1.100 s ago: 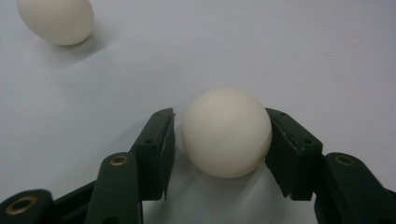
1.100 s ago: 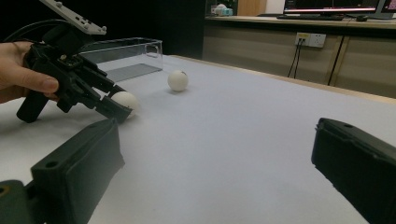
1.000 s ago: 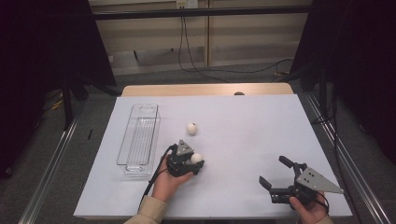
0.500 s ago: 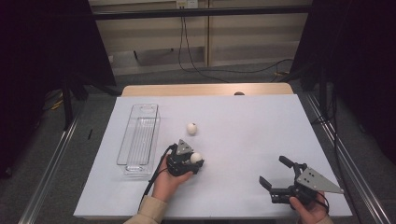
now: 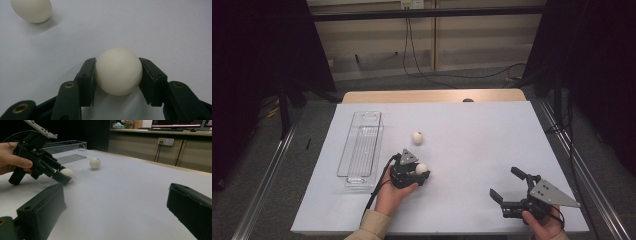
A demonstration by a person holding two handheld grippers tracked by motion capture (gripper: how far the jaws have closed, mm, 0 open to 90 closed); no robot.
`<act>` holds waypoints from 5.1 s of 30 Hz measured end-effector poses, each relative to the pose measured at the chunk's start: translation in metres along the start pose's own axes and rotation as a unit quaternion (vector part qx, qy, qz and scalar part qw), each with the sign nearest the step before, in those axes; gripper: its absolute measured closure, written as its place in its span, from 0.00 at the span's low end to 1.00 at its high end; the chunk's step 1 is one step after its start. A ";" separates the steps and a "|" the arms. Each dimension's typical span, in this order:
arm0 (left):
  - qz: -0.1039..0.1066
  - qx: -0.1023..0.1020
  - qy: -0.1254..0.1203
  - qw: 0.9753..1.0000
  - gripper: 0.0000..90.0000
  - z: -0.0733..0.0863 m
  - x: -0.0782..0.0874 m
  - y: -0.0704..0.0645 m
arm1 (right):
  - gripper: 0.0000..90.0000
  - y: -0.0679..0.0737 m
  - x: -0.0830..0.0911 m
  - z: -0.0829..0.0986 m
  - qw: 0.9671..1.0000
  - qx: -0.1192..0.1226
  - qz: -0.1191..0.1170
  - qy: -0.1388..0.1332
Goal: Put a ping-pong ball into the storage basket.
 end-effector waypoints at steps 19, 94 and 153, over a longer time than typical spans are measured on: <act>0.003 0.014 -0.003 1.000 0.57 -0.004 0.009 0.004 | 0.01 -0.001 0.000 0.000 1.000 0.001 0.000 -0.001; 0.003 0.057 -0.007 0.998 0.57 -0.015 0.038 0.018 | 0.01 0.000 0.000 0.000 1.000 -0.002 -0.001 -0.002; -0.009 0.079 -0.011 0.997 0.57 -0.020 0.058 0.032 | 0.01 0.000 0.000 0.000 1.000 -0.002 -0.001 -0.003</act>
Point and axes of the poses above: each handheld gripper's, and its own axes: x roughly backward along the jaws, z roughly out of its underside, y roughly to its left, the point moved 1 cm from there along -x, roughly forward along the jaws, and after that the axes turned 7 degrees about x, right-handed, at the moved point
